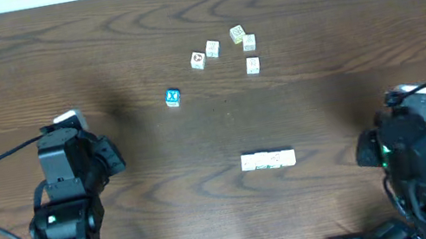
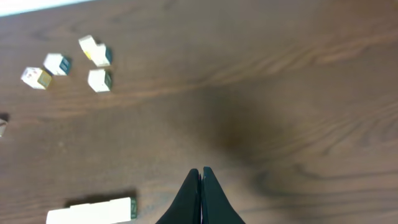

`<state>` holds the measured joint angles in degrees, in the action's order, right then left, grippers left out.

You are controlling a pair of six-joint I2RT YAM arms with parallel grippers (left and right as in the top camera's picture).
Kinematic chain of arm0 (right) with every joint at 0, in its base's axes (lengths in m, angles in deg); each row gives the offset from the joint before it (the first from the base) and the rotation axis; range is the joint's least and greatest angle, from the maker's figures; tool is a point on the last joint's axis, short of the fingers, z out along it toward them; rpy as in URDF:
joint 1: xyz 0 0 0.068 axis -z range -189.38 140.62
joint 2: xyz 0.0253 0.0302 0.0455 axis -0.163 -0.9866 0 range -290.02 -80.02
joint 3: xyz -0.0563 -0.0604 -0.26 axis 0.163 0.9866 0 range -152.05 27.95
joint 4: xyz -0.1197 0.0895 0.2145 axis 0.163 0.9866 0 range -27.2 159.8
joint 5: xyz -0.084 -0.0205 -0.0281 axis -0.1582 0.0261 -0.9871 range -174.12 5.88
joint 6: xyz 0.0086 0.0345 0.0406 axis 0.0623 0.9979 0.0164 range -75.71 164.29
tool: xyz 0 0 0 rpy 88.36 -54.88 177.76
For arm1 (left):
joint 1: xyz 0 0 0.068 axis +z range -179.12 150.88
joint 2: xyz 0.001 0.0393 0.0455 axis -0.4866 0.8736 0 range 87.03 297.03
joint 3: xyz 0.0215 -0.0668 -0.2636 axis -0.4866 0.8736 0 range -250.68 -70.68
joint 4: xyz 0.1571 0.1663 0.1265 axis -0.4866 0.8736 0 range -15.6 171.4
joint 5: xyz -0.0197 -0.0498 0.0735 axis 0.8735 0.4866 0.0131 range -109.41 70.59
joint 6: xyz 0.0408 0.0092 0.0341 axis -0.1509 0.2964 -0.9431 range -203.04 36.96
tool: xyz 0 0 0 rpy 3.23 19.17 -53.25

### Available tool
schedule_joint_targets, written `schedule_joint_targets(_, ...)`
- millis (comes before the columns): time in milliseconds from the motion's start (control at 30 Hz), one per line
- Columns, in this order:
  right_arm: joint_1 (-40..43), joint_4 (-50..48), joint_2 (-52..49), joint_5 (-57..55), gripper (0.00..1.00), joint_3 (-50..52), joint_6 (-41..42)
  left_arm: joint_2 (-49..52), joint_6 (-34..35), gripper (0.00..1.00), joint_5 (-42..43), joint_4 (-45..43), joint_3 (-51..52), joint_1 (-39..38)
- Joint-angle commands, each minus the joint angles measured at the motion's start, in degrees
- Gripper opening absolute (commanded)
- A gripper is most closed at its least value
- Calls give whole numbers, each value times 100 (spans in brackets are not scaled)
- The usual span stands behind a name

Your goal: Lift 4 blocks

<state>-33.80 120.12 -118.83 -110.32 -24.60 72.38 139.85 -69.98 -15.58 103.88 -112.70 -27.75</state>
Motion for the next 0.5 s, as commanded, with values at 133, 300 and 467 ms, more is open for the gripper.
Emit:
schedule_joint_targets(133,1054,-514,39,2192,1,1003,-59,474,-109,8,748,24,61,-22)
schedule_joint_targets(300,2065,-527,-212,3644,1,1196,-848,619,-212,8,1252,37,61,-22)
schedule_joint_targets(467,2918,-415,-774,4750,1,1196,-1550,634,-363,8,1827,177,63,-24)
